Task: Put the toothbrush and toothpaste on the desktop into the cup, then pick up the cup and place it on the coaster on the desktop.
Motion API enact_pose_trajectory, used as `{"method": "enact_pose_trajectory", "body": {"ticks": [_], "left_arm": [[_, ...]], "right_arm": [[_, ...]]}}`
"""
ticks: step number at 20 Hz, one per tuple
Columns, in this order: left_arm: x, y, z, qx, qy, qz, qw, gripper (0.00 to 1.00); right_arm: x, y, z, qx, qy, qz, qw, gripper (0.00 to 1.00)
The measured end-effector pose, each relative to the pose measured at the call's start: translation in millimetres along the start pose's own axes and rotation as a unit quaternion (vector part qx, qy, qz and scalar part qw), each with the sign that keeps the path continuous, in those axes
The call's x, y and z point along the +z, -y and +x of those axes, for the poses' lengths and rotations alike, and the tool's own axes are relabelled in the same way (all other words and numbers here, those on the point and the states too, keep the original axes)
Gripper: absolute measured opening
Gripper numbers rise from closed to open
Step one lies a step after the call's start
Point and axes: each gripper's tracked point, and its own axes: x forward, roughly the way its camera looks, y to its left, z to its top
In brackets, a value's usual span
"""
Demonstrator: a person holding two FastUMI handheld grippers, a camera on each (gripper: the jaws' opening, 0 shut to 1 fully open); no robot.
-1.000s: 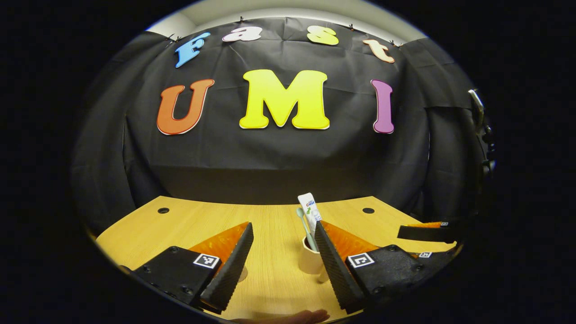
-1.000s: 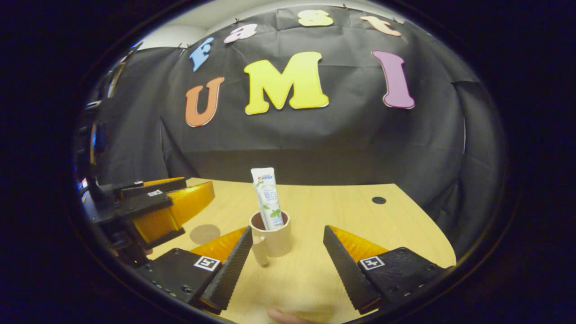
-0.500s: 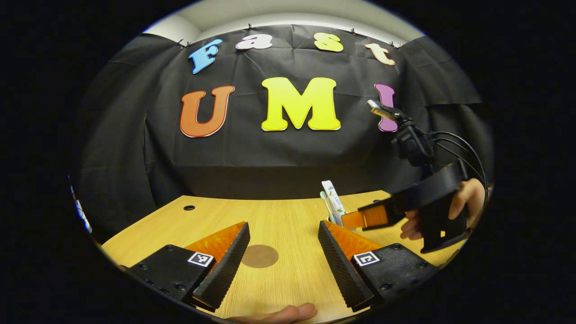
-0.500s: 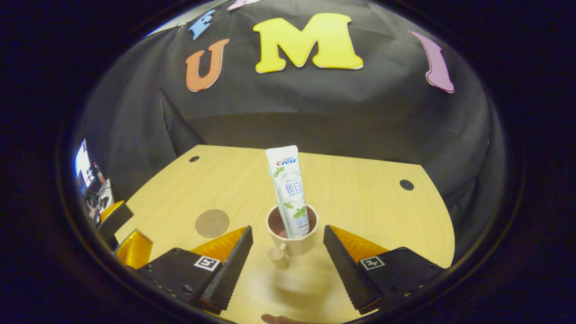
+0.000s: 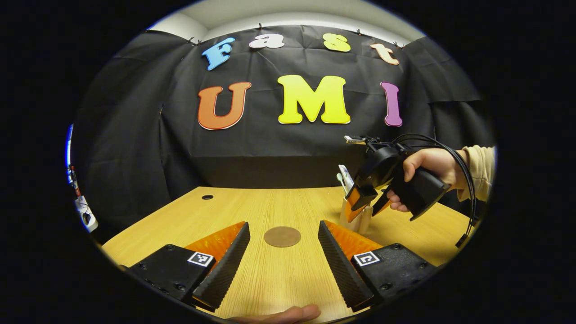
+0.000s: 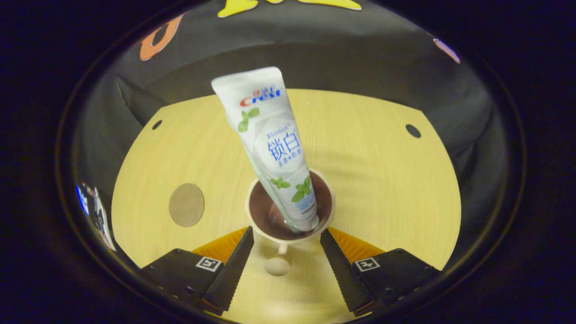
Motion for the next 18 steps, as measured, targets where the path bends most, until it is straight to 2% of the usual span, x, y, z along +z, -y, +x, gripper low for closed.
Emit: {"method": "enact_pose_trajectory", "body": {"ticks": [2, 3, 6, 8, 9, 11, 12, 18], "left_arm": [[-2.4, -5.6, -2.8, 0.005, 0.000, 0.002, 1.000, 0.97], [-4.1, -6.6, -3.7, 0.004, -0.002, 0.000, 1.000, 0.97], [-11.2, -6.5, -4.9, 0.003, -0.012, -0.003, 1.000, 0.97], [-12.7, -9.2, -6.1, 0.009, -0.016, 0.002, 1.000, 0.97], [-12.4, -8.1, -6.0, 0.008, -0.015, 0.004, 1.000, 0.97], [-13.7, -6.0, -8.6, 0.006, -0.015, 0.010, 1.000, 1.00], [-14.2, -4.8, -8.9, 0.005, -0.014, 0.012, 1.000, 0.97], [-16.2, 1.4, -13.5, -0.007, -0.006, 0.007, 1.000, 0.97]], "right_arm": [[-2.4, 6.2, 10.3, -0.020, -0.019, 0.004, 1.000, 0.86], [-4.4, 6.3, 13.2, -0.022, -0.027, 0.007, 0.999, 0.75], [-11.4, 6.5, 16.9, -0.029, -0.056, 0.012, 0.998, 0.67], [-14.6, 10.4, 15.3, -0.045, -0.067, 0.013, 0.997, 0.49], [-13.2, 10.7, 18.0, -0.049, -0.065, 0.006, 0.997, 0.29], [-13.1, 11.7, 17.0, -0.049, -0.065, 0.003, 0.997, 0.29], [-13.1, 11.0, 15.2, -0.049, -0.066, 0.007, 0.997, 0.29], [-4.5, 6.8, 16.1, -0.034, -0.051, -0.012, 0.998, 0.26]]}}
